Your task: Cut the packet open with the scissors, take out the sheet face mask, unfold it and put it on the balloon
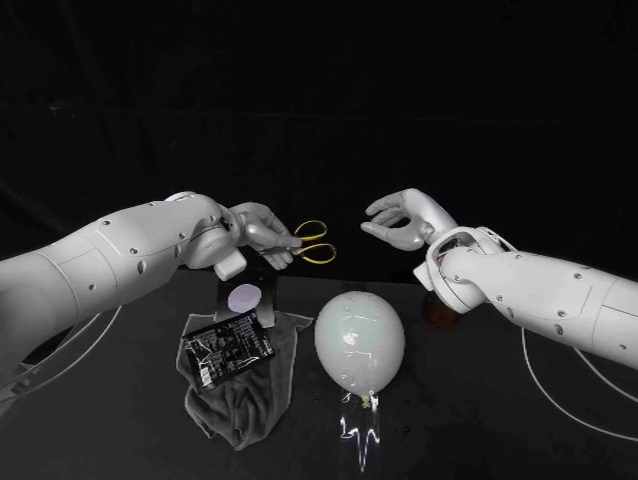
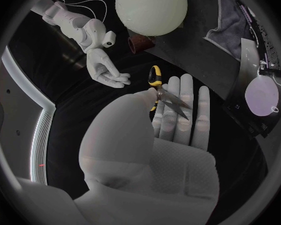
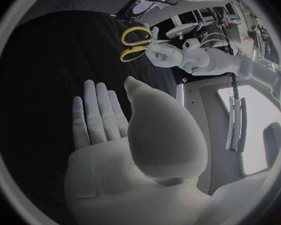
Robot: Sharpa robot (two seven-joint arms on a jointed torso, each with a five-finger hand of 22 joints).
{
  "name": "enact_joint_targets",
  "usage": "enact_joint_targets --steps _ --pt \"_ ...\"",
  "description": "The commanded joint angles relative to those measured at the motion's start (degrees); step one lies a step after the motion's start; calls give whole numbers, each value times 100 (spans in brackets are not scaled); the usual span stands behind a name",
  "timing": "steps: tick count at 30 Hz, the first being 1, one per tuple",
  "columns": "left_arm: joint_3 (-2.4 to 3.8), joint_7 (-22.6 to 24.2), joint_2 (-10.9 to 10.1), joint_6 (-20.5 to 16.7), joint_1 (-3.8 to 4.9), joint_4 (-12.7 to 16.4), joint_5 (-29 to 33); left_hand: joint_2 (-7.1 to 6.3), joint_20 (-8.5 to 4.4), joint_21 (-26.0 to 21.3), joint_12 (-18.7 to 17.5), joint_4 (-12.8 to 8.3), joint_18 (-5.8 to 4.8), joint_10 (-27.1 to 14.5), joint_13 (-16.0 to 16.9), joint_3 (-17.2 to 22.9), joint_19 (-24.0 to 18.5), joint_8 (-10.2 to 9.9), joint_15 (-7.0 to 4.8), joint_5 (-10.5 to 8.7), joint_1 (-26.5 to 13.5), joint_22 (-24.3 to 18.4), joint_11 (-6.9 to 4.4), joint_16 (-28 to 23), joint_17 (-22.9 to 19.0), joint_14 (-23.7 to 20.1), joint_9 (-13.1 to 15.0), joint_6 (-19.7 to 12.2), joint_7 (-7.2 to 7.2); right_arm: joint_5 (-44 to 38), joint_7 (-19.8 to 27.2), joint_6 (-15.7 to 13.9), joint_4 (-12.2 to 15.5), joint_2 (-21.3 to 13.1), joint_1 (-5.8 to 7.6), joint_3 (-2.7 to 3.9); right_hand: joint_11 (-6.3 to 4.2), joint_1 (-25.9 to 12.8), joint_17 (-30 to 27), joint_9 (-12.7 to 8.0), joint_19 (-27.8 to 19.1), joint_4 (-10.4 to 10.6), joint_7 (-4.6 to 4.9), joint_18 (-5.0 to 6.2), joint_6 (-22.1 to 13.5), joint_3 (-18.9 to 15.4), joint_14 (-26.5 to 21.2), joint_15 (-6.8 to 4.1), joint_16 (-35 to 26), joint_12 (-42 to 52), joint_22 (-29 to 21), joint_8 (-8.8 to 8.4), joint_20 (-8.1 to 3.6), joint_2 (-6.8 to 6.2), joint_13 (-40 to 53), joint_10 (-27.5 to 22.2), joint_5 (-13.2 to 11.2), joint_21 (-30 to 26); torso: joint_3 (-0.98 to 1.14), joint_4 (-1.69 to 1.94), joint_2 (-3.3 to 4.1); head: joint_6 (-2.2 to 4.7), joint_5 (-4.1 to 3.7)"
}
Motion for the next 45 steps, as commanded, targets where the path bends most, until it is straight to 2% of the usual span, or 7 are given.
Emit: enact_joint_targets --steps 1,4,6,9,17,25,45 --pt "6 580 -62 -597 3 122 318 45 -17 27 -12 -605 100 84 10 621 0 35 -22 -21 3 10 -90 26 10 -18 145 -31 -28 1222 27 930 -9 11 7 4 12 -72 -8 -11 47 21 36 49 25 -44 34 -4 -21 -29 -24 14 4 -18 -9 21 -13 -4 13 -1 5 24 -14" --pt "5 683 -112 -681 -12 195 367 45 -17 27 -12 -605 100 84 10 621 0 35 -22 -21 3 10 -90 26 10 -18 145 -31 -28 1351 -81 1144 -59 74 1 3 96 -276 -69 -80 -218 25 124 26 -117 -245 -113 68 -193 -102 -264 -92 23 -31 -16 -172 -102 -168 16 -2 2 42 -24" --pt "5 721 -130 -704 -23 230 381 45 -17 27 -12 -605 100 84 10 621 0 35 -22 -21 3 10 -90 26 10 -18 145 -31 -28 1423 -130 1229 -98 124 -5 1 143 -328 -115 -116 -482 20 172 -2 -200 -336 -243 117 -304 -100 -426 -142 30 -14 -18 -325 -118 -279 11 2 5 54 -33" --pt "4 771 -151 -731 -47 286 386 45 -18 37 -12 -610 101 85 11 624 3 37 -22 -21 -5 16 -91 26 14 -17 153 -34 -29 1579 -188 1334 -148 211 -21 -4 198 -390 -167 -162 -589 23 223 -32 -306 -467 -356 164 -414 -106 -522 -176 35 25 -17 -478 -139 -341 3 7 10 70 -55" --pt "4 853 -162 -766 -109 359 382 45 -18 37 -12 -610 101 85 11 624 3 37 -22 -21 -5 16 -91 26 14 -17 153 -34 -29 2011 -191 1363 -114 374 -55 -9 250 -547 -235 -231 -715 56 275 -76 -428 -719 -443 215 -539 -103 -649 -176 36 153 -15 -648 -201 -410 -1 7 13 78 -79" --pt "3 888 -179 -770 -124 461 371 45 -20 50 -14 -621 101 82 11 631 4 38 -23 -21 -11 25 -91 24 17 -19 163 -39 -30 2182 -313 1156 -158 483 -66 -10 251 -518 -254 -253 -662 21 275 -79 -436 -749 -427 216 -563 -93 -659 -160 34 296 -10 -655 -280 -401 1 9 7 79 -94" --pt "4 968 -206 -807 -137 635 413 47 -20 61 -15 -627 99 82 12 636 4 40 -23 -22 -20 31 -91 22 21 -21 172 -43 -30 2029 -658 1206 -305 586 -152 -17 228 -68 -299 -317 -521 -317 253 -60 -402 -579 -327 194 -601 -87 -699 -132 33 566 -9 -605 -390 -366 4 7 12 73 -86"
